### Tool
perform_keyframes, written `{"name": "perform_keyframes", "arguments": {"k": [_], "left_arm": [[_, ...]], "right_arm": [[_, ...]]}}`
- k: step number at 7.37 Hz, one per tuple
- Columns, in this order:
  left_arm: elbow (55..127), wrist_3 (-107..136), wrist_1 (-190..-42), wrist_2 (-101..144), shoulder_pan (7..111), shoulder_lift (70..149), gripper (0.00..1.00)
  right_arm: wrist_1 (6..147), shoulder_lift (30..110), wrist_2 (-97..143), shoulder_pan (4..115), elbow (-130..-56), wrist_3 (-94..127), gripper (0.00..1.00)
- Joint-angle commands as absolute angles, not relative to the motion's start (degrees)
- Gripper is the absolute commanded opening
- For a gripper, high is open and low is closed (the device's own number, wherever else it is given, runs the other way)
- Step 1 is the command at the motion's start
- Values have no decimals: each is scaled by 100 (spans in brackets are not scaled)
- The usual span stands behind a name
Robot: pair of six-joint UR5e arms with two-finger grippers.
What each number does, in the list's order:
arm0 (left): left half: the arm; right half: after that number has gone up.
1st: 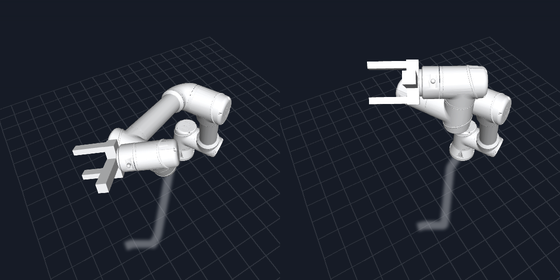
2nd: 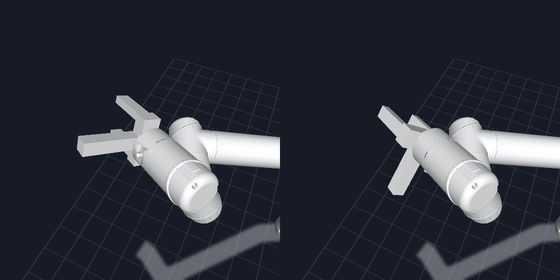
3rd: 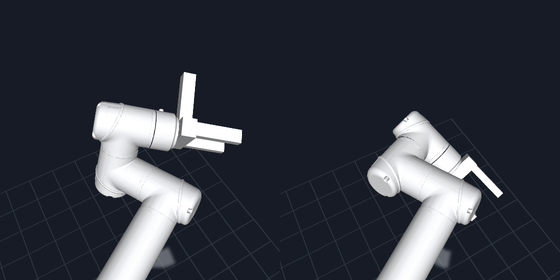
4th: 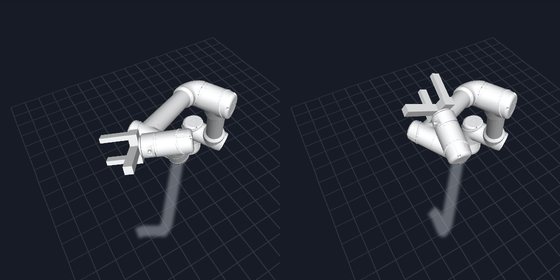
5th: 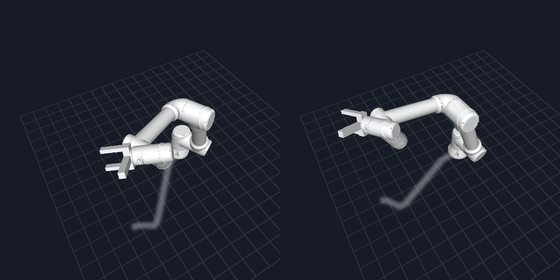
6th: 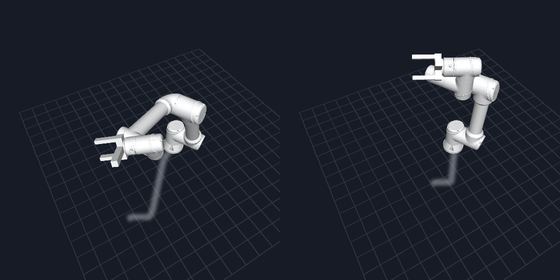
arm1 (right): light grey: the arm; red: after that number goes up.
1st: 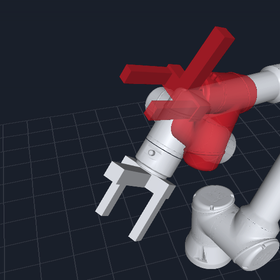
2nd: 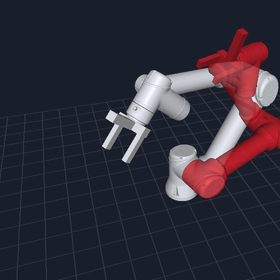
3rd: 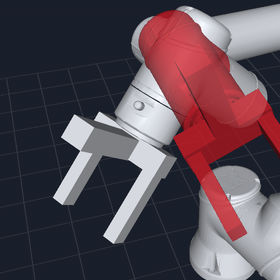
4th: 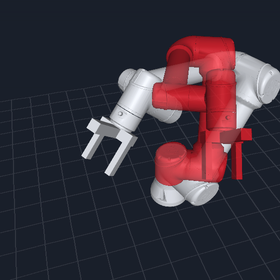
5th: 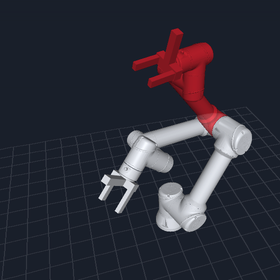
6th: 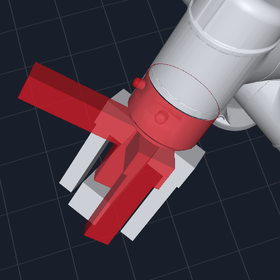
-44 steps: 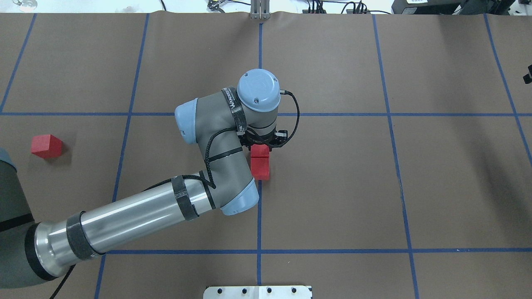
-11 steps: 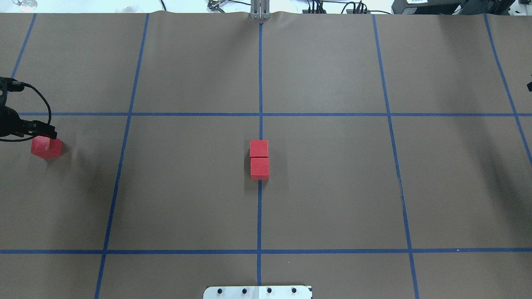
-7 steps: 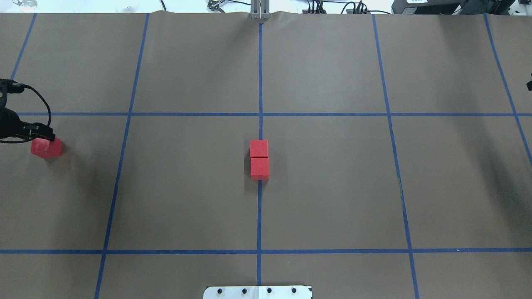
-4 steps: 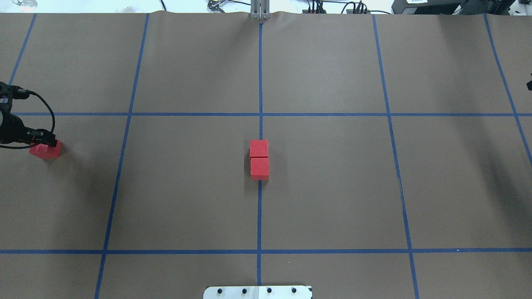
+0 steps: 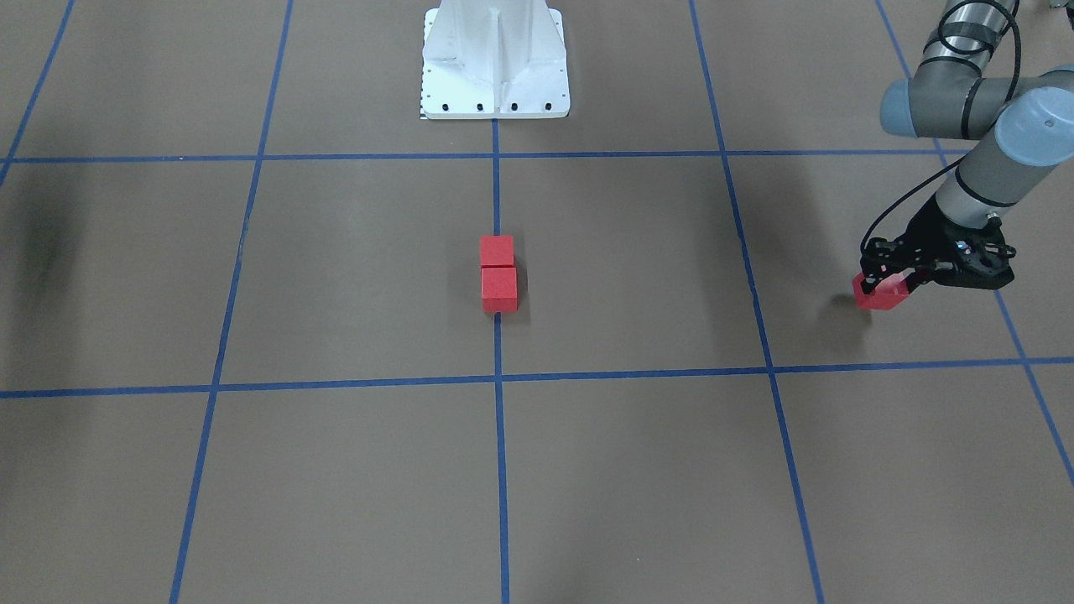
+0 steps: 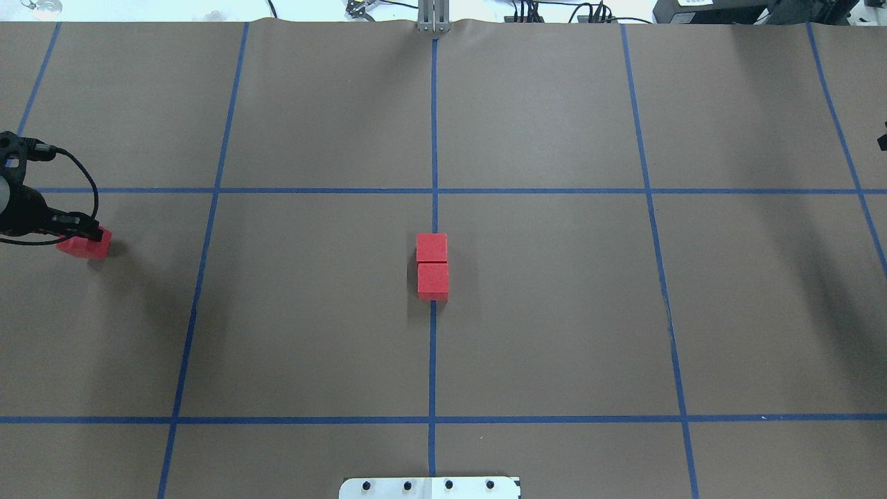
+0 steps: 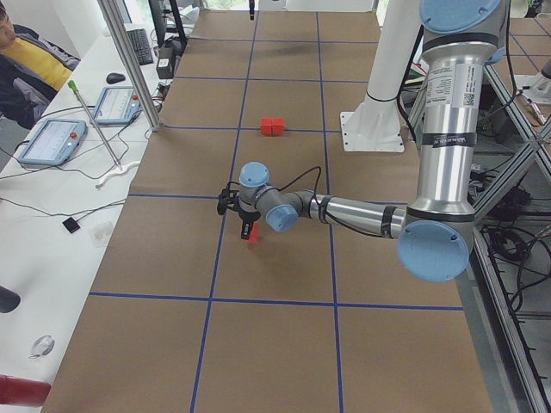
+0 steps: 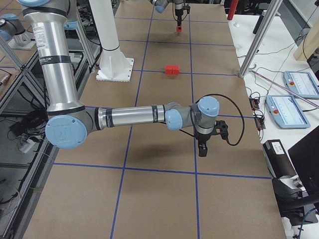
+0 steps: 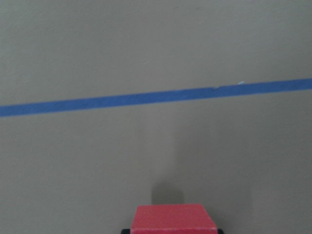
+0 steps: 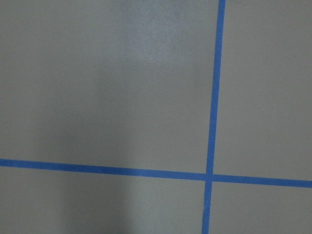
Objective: Form red blocks into L shape at center
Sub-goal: 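Carry the cube with the left gripper toward the two-cube column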
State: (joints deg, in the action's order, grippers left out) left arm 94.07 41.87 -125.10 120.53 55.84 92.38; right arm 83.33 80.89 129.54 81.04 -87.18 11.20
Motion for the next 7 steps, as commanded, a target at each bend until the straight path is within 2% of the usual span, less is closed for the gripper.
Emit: {"name": "perform_keyframes", "arguments": {"k": [1, 3, 7], "left_arm": [[9685, 3599, -12551, 12024, 5572, 9945, 0], [9703, 2091, -12560, 12076, 5529, 10919, 0], [9694, 2206, -12499, 11805, 4774, 11564, 0]], "right_arm": [[8341, 8112, 12955, 8104, -8719, 1125, 100], [8341, 8147, 12955, 8104, -8719, 1125, 100], [8332, 8244, 12964, 8104, -8736, 1125, 99]]}}
